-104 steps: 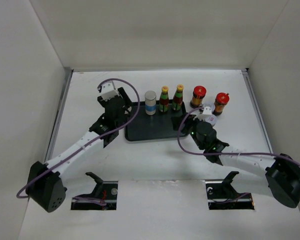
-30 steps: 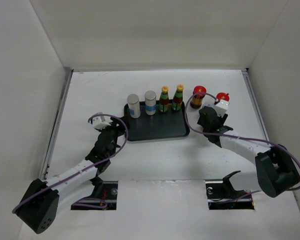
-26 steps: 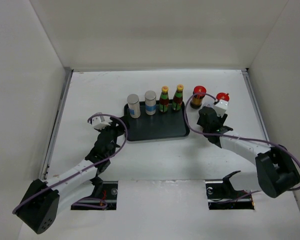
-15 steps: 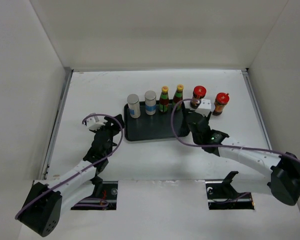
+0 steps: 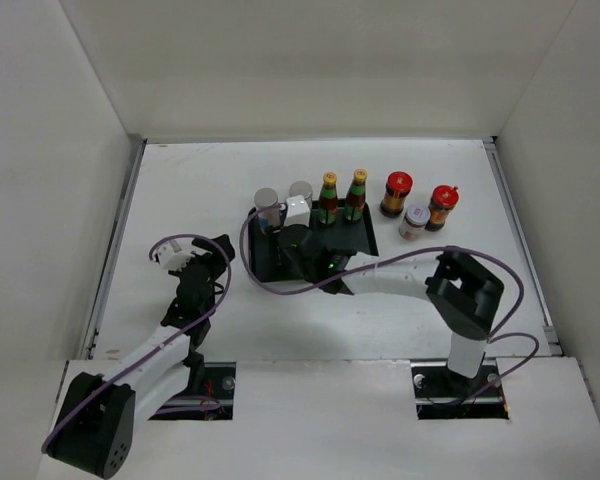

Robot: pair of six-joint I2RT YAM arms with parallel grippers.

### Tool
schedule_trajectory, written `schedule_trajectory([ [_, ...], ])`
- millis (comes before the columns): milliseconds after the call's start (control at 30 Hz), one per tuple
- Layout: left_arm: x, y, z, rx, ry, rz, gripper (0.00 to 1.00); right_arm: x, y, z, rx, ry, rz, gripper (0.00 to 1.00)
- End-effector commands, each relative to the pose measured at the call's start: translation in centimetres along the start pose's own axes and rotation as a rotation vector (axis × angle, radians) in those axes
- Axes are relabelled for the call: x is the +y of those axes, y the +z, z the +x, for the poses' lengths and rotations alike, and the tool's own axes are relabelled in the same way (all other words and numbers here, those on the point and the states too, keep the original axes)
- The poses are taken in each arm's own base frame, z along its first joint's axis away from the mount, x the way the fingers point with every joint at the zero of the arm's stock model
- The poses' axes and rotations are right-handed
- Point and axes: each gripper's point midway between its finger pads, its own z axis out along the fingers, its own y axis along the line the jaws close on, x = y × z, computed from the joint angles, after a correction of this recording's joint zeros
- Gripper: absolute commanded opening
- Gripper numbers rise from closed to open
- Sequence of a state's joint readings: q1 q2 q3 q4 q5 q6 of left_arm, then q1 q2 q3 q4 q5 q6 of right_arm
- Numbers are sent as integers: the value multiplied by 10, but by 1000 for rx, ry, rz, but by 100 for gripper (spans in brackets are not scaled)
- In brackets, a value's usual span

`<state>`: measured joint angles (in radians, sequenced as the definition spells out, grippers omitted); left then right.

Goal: Organize the condiment bottles

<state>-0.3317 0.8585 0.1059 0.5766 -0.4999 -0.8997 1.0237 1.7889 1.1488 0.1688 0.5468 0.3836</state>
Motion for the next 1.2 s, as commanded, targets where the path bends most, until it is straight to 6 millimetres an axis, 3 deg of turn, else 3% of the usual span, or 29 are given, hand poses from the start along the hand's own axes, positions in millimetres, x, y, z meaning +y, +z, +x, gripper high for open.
schedule_trajectory([
  [0, -10, 0, -2, 2, -50, 40, 73, 47, 6, -57, -156, 61, -107, 53],
  [133, -11, 0, -2, 5, -51, 40, 74, 62, 18, -39, -127, 28, -118, 56],
  [367, -11, -1, -5, -5, -55, 45, 74, 64, 24, -25, -104, 24, -112, 70],
  [500, -12, -1, -5, -7, -49, 45, 74, 60, 9, -45, -143, 41, -120, 94],
  [667, -13, -1, -5, -7, -47, 49, 74, 47, -32, -80, -213, 64, -150, 100],
  [767, -12, -1, -4, -1, -43, 47, 74, -4, -46, -89, -254, 89, -75, 93],
  [833, -14, -2, -4, 0, -43, 53, 72, -56, -50, -88, -266, 112, 40, 71],
  [867, -14, -2, -4, -3, -39, 54, 71, -99, -56, -86, -278, 144, 143, 52],
  [933, -14, -2, -4, -2, -35, 53, 70, -154, -67, -79, -283, 193, 275, 39],
  [1033, -15, -2, -3, 2, -41, 58, 70, -231, -86, -63, -258, 252, 475, 40],
  [1167, -14, -1, -3, 2, -40, 53, 70, -292, -93, -37, -194, 288, 627, 75],
])
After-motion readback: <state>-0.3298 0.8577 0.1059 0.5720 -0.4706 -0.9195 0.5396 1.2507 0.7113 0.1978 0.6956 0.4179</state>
